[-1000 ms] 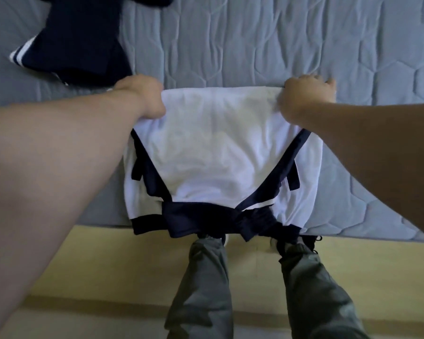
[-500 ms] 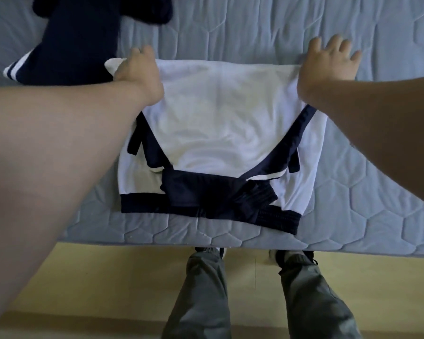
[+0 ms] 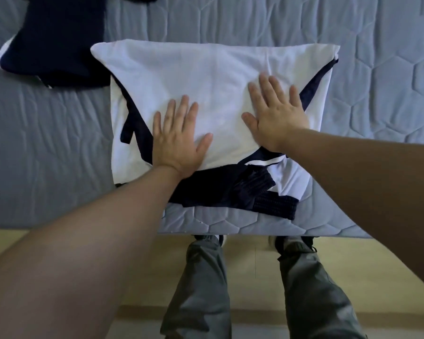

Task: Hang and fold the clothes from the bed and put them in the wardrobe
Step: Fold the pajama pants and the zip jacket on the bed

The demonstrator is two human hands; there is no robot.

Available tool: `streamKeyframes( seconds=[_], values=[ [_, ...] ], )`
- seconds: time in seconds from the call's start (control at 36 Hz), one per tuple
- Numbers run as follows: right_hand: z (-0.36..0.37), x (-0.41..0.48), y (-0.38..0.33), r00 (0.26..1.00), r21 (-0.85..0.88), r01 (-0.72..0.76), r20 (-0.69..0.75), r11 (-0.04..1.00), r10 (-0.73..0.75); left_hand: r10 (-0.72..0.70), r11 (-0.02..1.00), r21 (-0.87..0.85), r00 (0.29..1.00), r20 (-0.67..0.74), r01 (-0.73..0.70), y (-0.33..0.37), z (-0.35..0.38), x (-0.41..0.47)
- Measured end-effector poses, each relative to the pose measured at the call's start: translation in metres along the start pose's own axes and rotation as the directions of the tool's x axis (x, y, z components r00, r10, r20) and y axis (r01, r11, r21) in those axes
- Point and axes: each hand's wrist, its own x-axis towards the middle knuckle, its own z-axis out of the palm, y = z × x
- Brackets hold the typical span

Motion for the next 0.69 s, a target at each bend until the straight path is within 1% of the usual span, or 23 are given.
streamKeyframes(
  seconds=[0.08, 0.14, 0.17, 0.22, 0.25, 0.28, 0.33, 0.36, 0.39, 0.42, 0.47, 0.5, 0.56, 0.58, 0.64, 0.69],
  values=[
    [0.0, 0.004, 0.0, 0.999, -0.032, 0.024, 0.032, 0.999, -0.023, -0.061, 0.979, 0.203, 0.992, 0.112, 0.037, 0.006, 0.015, -0.007],
    [-0.004, 0.001, 0.002, 0.999, -0.028, 0.033, 0.03, 0.999, -0.032, -0.109, 0.954, 0.291, 0.987, 0.12, 0.07, 0.017, 0.016, -0.004],
    [-0.007, -0.001, 0.004, 0.999, -0.014, 0.038, 0.021, 0.999, -0.038, -0.124, 0.949, 0.303, 0.987, 0.104, 0.087, 0.024, 0.013, -0.002],
    [-0.013, -0.007, 0.008, 0.999, 0.03, 0.041, -0.004, 0.999, -0.041, -0.124, 0.957, 0.268, 0.992, 0.033, 0.11, 0.035, 0.005, -0.005],
    [-0.016, -0.01, 0.01, 0.999, 0.055, 0.034, -0.024, 0.998, -0.033, -0.093, 0.971, 0.219, 0.996, -0.011, 0.093, 0.041, 0.001, -0.009],
    [-0.018, -0.014, 0.013, 0.999, 0.082, 0.021, -0.051, 0.996, -0.017, -0.032, 0.987, 0.156, 0.998, -0.049, 0.039, 0.046, -0.002, -0.015],
    [-0.022, -0.023, 0.019, 0.991, 0.124, -0.03, -0.127, 0.992, 0.046, 0.141, 0.989, 0.066, 0.986, -0.093, -0.135, 0.057, -0.002, -0.033],
    [-0.023, -0.027, 0.023, 0.983, 0.143, -0.07, -0.158, 0.987, 0.093, 0.207, 0.978, 0.052, 0.975, -0.085, -0.203, 0.062, 0.001, -0.044],
    [-0.025, -0.031, 0.027, 0.974, 0.168, -0.116, -0.175, 0.979, 0.146, 0.237, 0.971, 0.05, 0.971, -0.043, -0.234, 0.066, 0.004, -0.054],
    [-0.027, -0.035, 0.032, 0.964, 0.196, -0.163, -0.178, 0.967, 0.199, 0.228, 0.972, 0.052, 0.974, 0.019, -0.229, 0.068, 0.008, -0.064],
    [-0.03, -0.044, 0.04, 0.942, 0.256, -0.239, -0.175, 0.937, 0.288, 0.136, 0.988, 0.058, 0.981, 0.14, -0.145, 0.072, 0.014, -0.077],
    [-0.031, -0.047, 0.043, 0.927, 0.293, -0.268, -0.18, 0.918, 0.328, 0.086, 0.993, 0.066, 0.981, 0.177, -0.099, 0.074, 0.016, -0.08],
    [-0.034, -0.05, 0.048, 0.882, 0.426, -0.331, -0.179, 0.842, 0.437, 0.025, 0.996, 0.079, 0.982, 0.186, -0.04, 0.086, 0.012, -0.08],
    [-0.036, -0.05, 0.05, 0.848, 0.522, -0.368, -0.15, 0.77, 0.508, 0.011, 0.998, 0.058, 0.987, 0.161, -0.02, 0.095, 0.006, -0.079],
    [-0.04, -0.046, 0.054, 0.78, 0.701, -0.435, -0.021, 0.565, 0.626, -0.007, 0.998, -0.056, 0.997, 0.071, 0.011, 0.119, -0.006, -0.08],
    [-0.044, -0.037, 0.059, 0.73, 0.794, -0.486, 0.139, 0.365, 0.67, -0.04, 0.988, -0.153, 0.999, -0.025, 0.036, 0.146, -0.012, -0.086]
  ],
)
